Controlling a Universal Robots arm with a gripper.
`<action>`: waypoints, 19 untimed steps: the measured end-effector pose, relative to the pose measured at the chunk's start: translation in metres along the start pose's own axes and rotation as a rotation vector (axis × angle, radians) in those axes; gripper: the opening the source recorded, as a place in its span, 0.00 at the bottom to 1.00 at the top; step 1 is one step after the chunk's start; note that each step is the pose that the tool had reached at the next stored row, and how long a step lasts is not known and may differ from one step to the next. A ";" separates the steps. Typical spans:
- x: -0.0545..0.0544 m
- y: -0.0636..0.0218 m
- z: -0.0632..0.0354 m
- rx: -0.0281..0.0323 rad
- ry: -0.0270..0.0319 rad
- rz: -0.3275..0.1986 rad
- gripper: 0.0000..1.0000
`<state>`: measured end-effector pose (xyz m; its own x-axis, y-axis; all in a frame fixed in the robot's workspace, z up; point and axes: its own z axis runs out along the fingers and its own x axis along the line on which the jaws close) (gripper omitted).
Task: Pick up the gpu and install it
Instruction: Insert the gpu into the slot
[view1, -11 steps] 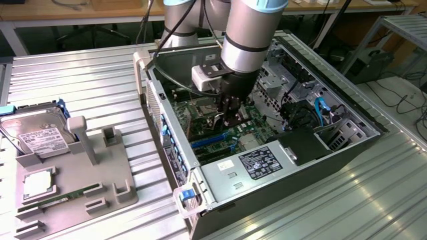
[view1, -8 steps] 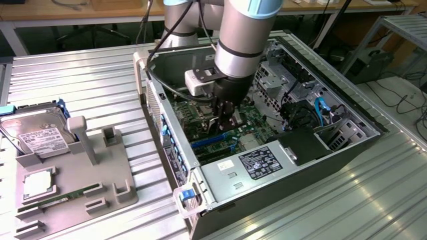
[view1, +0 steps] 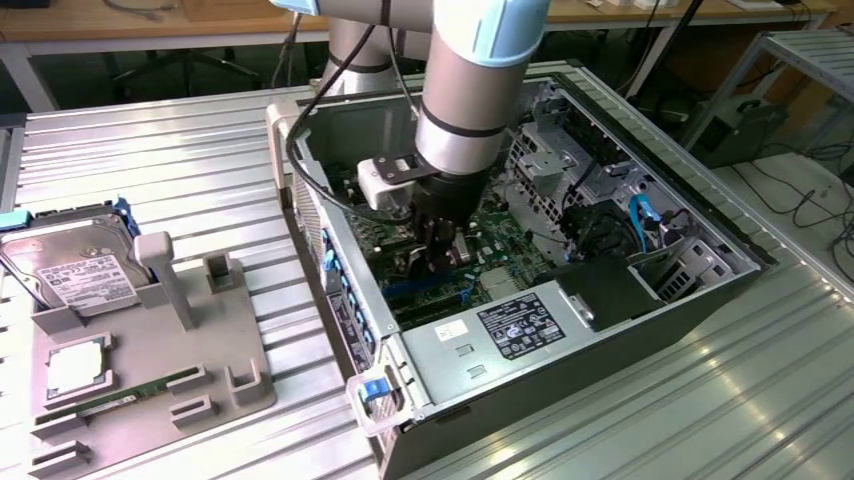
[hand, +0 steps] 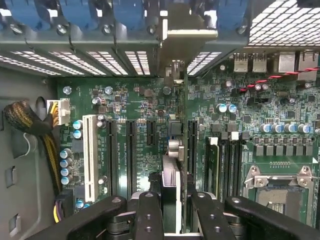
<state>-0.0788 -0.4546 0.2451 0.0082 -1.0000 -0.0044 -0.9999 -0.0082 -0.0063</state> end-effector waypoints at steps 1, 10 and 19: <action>0.000 0.0007 0.0089 -0.0002 0.0003 0.000 0.28; 0.000 0.0006 0.0004 0.0000 0.0003 0.000 0.28; -0.002 0.0001 0.0009 -0.0001 0.0163 0.000 0.28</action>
<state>-0.0789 -0.4524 0.2441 0.0084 -0.9999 0.0118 -0.9999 -0.0085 -0.0062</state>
